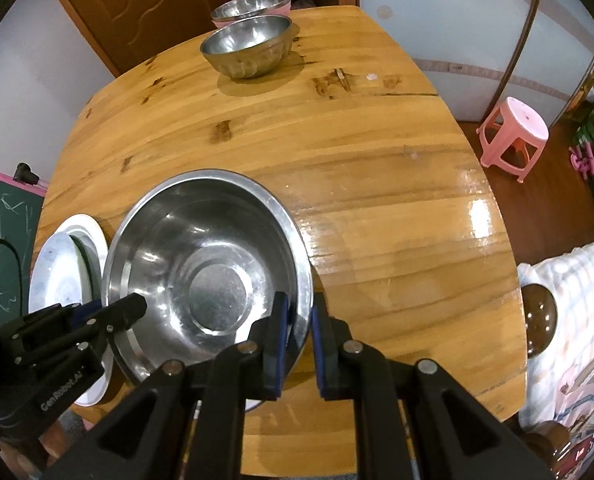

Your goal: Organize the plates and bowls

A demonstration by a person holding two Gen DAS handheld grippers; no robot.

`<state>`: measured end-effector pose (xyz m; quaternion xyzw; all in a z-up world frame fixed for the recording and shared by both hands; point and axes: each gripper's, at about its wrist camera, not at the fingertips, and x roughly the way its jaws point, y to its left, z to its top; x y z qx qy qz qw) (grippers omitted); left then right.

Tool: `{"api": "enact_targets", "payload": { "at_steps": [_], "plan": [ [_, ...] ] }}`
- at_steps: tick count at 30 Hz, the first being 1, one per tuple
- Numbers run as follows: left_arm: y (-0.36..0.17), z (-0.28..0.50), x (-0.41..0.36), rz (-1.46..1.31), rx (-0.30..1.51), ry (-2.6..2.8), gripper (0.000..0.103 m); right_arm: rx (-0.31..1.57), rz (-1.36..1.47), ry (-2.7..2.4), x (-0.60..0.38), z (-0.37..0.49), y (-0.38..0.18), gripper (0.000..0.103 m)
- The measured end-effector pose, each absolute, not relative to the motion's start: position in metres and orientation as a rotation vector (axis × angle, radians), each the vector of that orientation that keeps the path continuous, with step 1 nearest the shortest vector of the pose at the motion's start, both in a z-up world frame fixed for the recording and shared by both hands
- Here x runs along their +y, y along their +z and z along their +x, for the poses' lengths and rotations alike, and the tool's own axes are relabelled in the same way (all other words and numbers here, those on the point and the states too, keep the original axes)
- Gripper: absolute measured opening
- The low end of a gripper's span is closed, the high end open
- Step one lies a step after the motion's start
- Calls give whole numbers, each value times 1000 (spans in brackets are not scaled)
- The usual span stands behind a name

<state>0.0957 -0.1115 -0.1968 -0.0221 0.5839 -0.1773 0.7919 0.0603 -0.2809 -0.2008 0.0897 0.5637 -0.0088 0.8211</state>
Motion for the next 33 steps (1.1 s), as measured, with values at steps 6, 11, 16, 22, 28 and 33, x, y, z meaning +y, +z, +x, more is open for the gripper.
{"api": "enact_targets", "payload": {
  "at_steps": [6, 11, 16, 22, 28, 33],
  "plan": [
    [-197, 96, -110, -81, 1234, -407, 30, 1180, 163, -17, -278, 61, -198, 12],
    [-183, 89, -107, -87, 1130, -398, 56, 1157, 141, -17, -277, 57, -198, 13],
    [-168, 86, -102, -96, 1046, -381, 67, 1129, 159, -3, -280, 52, -196, 22],
    [-159, 85, -94, -113, 998, -361, 68, 1041, 133, 0, -277, 45, -176, 42],
    [-151, 82, -86, -128, 987, -341, 69, 1021, 118, -8, -273, 41, -167, 42],
    [-143, 75, -73, -155, 960, -313, 74, 986, 97, -15, -266, 33, -158, 42]
  ]
}}
